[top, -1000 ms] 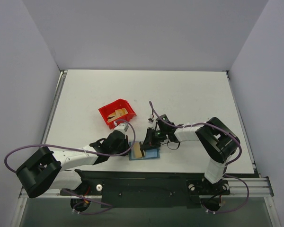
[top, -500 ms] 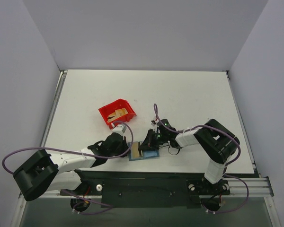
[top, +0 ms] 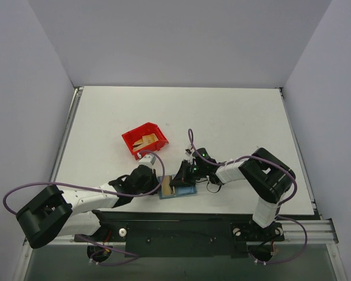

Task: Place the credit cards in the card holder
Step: Insert the credit card into the card holder.

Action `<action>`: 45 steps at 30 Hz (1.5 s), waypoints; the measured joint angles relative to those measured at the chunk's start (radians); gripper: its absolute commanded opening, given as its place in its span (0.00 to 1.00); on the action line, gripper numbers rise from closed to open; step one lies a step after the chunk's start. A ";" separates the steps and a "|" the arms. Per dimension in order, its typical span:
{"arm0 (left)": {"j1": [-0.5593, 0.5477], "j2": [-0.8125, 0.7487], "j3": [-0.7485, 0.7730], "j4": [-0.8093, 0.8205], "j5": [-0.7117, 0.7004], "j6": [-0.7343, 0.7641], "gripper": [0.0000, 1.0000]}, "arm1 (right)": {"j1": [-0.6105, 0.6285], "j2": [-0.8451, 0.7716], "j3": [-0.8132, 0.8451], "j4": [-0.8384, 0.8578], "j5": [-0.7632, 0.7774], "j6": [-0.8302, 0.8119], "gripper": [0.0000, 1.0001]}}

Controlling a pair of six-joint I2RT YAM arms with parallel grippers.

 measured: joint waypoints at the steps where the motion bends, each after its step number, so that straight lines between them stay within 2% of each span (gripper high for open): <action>1: 0.000 0.001 0.000 0.000 -0.001 0.000 0.00 | 0.001 0.000 0.000 0.003 0.000 -0.003 0.00; 19: 0.002 0.017 0.018 -0.021 -0.003 0.013 0.00 | -0.011 0.029 -0.010 0.079 -0.055 -0.079 0.00; 28: 0.005 -0.102 0.026 -0.191 -0.066 0.016 0.00 | 0.030 0.084 0.015 0.151 -0.066 -0.071 0.00; 35: 0.006 -0.149 0.055 -0.242 -0.079 0.019 0.00 | 0.042 0.087 0.015 0.157 -0.065 -0.067 0.00; 41: 0.007 -0.138 0.070 -0.221 -0.074 0.027 0.00 | 0.042 0.091 0.015 0.162 -0.066 -0.063 0.00; 45: 0.007 -0.062 0.070 -0.155 -0.046 0.035 0.00 | 0.042 0.093 0.015 0.164 -0.067 -0.060 0.00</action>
